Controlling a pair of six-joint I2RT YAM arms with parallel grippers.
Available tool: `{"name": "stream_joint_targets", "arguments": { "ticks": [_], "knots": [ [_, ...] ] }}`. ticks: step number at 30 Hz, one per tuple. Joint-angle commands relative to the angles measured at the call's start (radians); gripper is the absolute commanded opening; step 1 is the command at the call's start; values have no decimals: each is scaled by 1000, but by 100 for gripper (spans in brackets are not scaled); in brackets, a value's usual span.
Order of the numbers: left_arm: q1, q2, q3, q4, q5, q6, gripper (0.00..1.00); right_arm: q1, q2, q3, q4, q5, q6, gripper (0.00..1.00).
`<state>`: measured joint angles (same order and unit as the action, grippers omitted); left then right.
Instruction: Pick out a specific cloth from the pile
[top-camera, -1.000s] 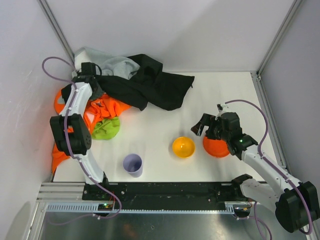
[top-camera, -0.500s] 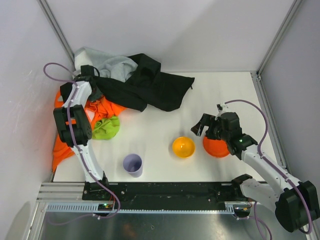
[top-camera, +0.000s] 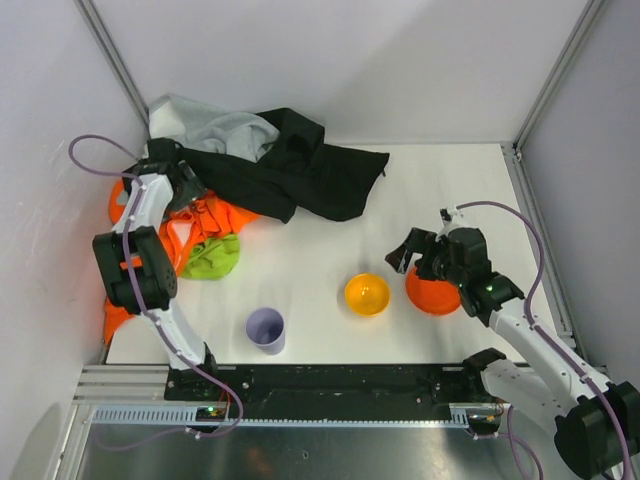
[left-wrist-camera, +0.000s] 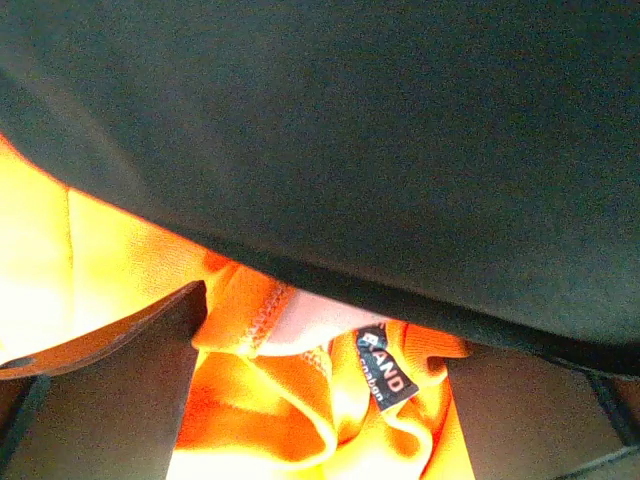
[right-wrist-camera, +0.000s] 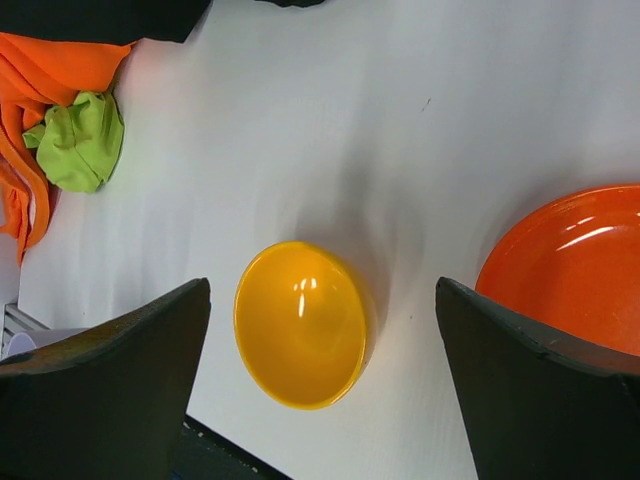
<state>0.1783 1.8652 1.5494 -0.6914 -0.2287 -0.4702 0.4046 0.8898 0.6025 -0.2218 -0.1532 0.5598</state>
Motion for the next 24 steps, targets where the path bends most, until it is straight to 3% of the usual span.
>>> {"name": "stream_joint_targets", "arguments": {
  "ticks": [1, 14, 24],
  "knots": [
    [-11, -168, -79, -23, 53, 9, 99, 10, -35, 1, -10, 14, -12, 99],
    [-32, -521, -323, -4, 149, 54, 100, 33, -51, 2, -24, 26, -4, 99],
    [-201, -512, -378, -2, -12, 183, 99, 47, -22, 1, 3, 22, 0, 99]
  ]
}}
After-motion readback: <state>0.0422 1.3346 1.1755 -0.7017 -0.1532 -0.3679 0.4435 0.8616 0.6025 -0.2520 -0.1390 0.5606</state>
